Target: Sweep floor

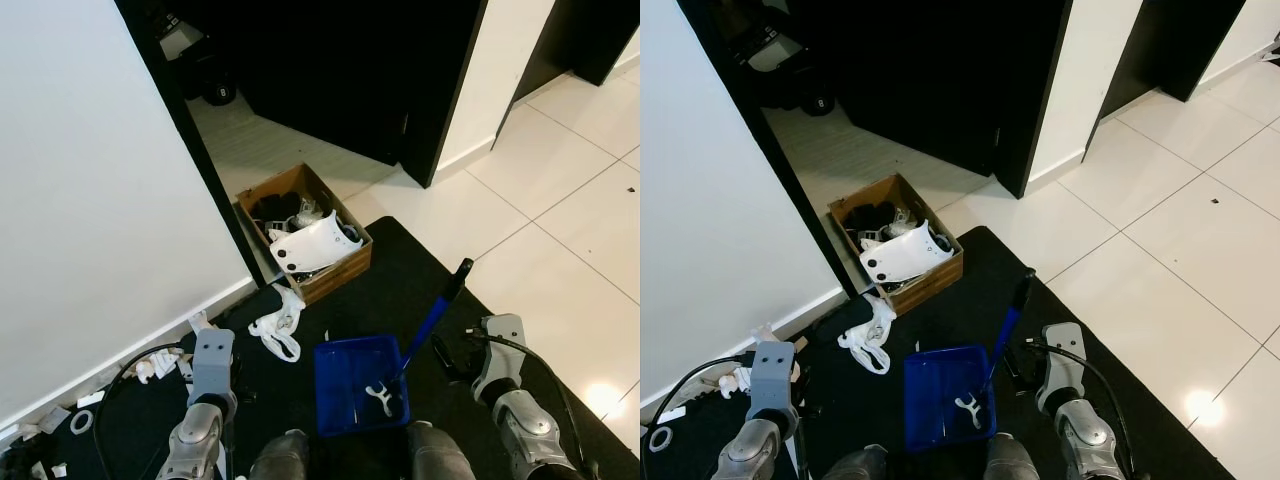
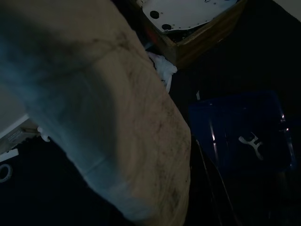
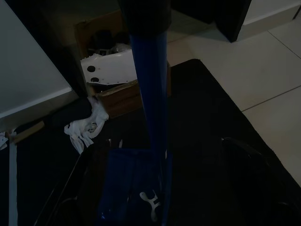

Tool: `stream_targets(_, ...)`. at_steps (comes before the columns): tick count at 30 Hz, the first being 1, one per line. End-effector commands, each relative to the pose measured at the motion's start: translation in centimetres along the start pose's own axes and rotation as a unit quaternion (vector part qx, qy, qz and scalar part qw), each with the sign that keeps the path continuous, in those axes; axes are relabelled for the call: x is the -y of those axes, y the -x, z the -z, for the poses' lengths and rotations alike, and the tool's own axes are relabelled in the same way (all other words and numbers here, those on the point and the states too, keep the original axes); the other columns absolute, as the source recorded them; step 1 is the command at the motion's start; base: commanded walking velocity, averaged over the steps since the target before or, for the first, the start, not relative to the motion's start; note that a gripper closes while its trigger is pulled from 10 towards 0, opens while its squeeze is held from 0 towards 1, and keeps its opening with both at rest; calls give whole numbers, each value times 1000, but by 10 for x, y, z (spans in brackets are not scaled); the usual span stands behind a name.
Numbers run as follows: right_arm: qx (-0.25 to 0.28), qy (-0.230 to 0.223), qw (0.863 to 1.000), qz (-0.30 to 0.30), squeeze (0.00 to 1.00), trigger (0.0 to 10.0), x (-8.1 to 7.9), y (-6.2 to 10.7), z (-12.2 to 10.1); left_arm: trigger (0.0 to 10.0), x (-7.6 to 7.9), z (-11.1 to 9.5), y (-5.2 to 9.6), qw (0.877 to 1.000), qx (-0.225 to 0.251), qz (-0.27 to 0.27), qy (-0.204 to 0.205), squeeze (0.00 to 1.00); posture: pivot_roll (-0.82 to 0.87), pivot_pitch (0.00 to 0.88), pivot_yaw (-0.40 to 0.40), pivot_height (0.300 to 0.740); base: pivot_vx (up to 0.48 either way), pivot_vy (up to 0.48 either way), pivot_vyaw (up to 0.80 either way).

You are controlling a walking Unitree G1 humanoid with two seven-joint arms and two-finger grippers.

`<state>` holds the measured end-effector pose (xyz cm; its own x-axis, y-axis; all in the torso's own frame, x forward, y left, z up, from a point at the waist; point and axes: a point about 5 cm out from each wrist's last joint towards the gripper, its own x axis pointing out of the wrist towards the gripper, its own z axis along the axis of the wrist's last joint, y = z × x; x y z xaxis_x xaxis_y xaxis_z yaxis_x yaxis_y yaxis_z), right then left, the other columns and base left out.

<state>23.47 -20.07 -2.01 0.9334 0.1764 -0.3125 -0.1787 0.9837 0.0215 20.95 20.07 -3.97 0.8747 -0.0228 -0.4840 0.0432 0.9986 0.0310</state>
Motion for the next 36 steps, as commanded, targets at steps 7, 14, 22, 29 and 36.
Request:
stream_targets(7, -15, -5, 1000, 2, 0, 10000, 1, 3, 6, 10000, 5, 6, 1, 1000, -10, 2, 18, 0, -24, 116, 23, 740, 0, 0, 0)
stream_targets(14, -15, -4, 1000, 2, 0, 10000, 1, 3, 6, 10000, 5, 6, 1, 1000, -9, 2, 18, 0, -24, 119, 23, 740, 0, 0, 0)
stream_targets(22, -13, -5, 1000, 3, 0, 10000, 1, 3, 6, 10000, 5, 5, 1, 1000, -8, 1, 18, 0, -24, 123, 25, 740, 0, 0, 0)
stream_targets(29, -13, -5, 1000, 3, 0, 10000, 1, 3, 6, 10000, 5, 6, 1, 1000, -8, 1, 17, 0, -23, 124, 23, 740, 0, 0, 0)
stream_targets(36, -12, -5, 1000, 3, 0, 10000, 1, 3, 6, 10000, 5, 6, 1, 1000, -8, 1, 17, 0, -24, 126, 24, 740, 0, 0, 0)
